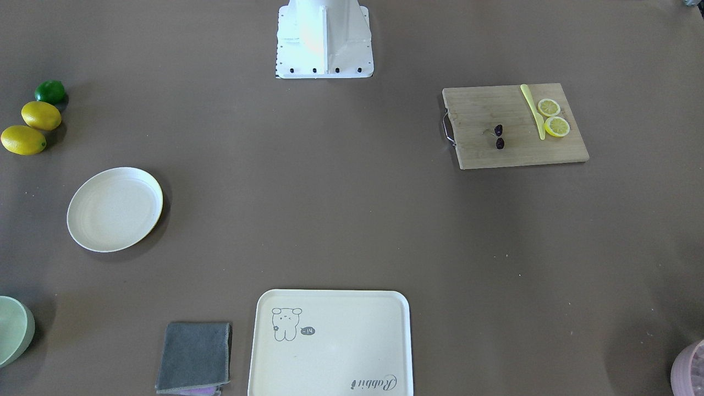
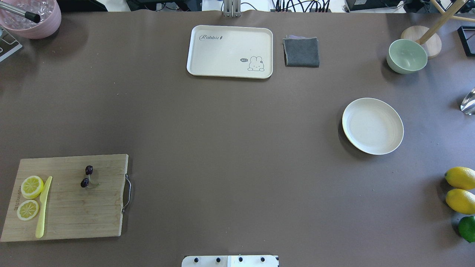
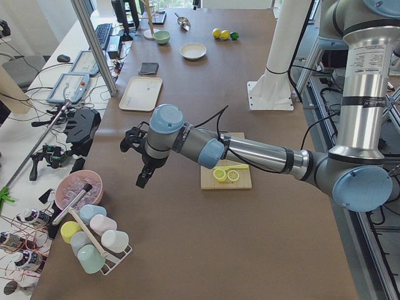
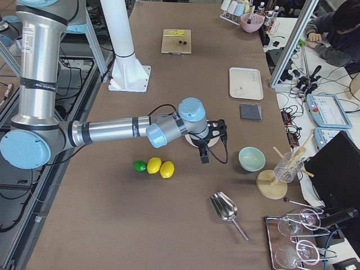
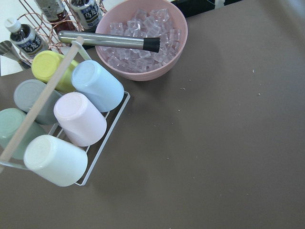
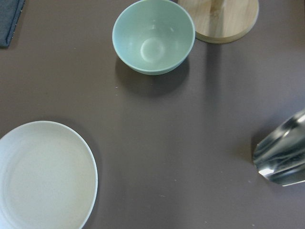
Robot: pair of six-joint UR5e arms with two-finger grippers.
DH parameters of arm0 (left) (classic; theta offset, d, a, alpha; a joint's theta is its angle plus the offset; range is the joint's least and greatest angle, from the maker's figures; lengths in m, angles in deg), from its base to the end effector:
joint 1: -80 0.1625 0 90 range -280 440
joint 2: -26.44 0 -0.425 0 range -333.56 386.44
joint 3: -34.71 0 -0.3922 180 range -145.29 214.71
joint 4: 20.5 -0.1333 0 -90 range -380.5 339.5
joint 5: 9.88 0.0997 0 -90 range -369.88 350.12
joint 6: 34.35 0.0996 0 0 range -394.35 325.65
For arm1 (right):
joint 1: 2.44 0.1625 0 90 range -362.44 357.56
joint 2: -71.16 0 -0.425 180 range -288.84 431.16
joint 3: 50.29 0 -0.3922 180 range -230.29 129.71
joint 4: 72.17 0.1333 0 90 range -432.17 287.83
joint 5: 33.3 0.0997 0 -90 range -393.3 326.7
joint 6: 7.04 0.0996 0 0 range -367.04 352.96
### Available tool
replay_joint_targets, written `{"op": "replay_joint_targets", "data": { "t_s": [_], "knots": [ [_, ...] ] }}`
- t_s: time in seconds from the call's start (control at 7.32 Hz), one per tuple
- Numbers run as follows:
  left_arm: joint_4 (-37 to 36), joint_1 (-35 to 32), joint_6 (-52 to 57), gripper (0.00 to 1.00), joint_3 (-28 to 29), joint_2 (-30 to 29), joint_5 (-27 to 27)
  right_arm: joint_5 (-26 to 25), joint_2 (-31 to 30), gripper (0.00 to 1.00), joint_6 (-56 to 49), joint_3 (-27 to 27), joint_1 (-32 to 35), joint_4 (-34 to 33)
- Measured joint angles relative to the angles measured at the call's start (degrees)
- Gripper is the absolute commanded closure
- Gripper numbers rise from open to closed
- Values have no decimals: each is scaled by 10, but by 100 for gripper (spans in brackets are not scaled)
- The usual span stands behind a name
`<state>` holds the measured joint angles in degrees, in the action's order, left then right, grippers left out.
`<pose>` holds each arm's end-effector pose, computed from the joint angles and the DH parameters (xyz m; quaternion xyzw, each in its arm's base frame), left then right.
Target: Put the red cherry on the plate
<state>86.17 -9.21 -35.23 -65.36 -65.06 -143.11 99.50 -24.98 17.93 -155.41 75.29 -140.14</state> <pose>-0.0579 -0.5184 0.5254 0.2216 0.3605 0.0892 0.9017 -0.0347 -0.4684 0.5351 0.1236 -0.4127 0.0023 0.9025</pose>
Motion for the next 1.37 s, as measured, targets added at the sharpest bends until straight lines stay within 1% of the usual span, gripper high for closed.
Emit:
{"op": "replay_joint_targets", "data": {
  "t_s": [0.27,0.41,0.55,0.82,0.96,1.09,1.23,1.37],
  "knots": [
    [5,26,-1,2,5,-1,-6,-50,36,0,111,9,-90,14],
    [5,30,-1,2,6,-2,-7,-71,40,1,170,23,-126,56],
    [5,31,-1,2,7,-2,-7,-95,40,6,233,56,-165,130],
    [5,31,-2,2,7,-1,-7,-135,40,18,308,159,-212,294],
    [6,32,-2,2,6,0,-7,-141,40,30,344,201,-221,362],
    [6,32,-1,2,6,1,-7,-145,41,62,373,218,-227,396],
    [6,32,-1,2,6,2,-7,-151,44,99,393,223,-235,408],
    [6,32,-1,2,6,2,-7,-157,45,100,406,224,-243,412]
  ]
}}
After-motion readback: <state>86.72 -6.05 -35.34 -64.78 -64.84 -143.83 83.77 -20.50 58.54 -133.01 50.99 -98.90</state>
